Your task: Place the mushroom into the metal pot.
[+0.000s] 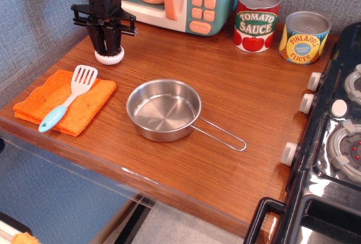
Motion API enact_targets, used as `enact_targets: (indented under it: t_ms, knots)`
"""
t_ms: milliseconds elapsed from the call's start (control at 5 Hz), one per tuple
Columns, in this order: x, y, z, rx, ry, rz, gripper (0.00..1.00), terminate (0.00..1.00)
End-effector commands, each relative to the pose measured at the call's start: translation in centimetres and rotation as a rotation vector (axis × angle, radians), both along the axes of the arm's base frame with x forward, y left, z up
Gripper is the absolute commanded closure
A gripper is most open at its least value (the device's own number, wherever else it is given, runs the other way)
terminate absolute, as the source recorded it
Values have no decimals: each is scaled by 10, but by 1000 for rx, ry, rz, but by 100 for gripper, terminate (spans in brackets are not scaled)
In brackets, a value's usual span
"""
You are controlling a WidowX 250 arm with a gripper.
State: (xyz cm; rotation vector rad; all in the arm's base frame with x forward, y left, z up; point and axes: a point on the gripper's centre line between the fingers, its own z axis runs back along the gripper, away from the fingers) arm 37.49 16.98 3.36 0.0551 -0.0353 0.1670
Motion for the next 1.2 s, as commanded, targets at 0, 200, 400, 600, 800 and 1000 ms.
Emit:
enact_targets:
  t_ms: [0,200,400,600,800,1000]
  knots:
    - [1,-4,29,2,-67,-35,100,0]
    - [-10,-39,68,-12,-159,-135,100,0]
    - [-41,-82,80,-46,-170,-242,100,0]
    - [-81,-112,70,-58,-129,-317,100,0]
    - [-101,-121,55,-39,-89,-346,100,0]
    - [-104,-121,42,-10,-69,-348,100,0]
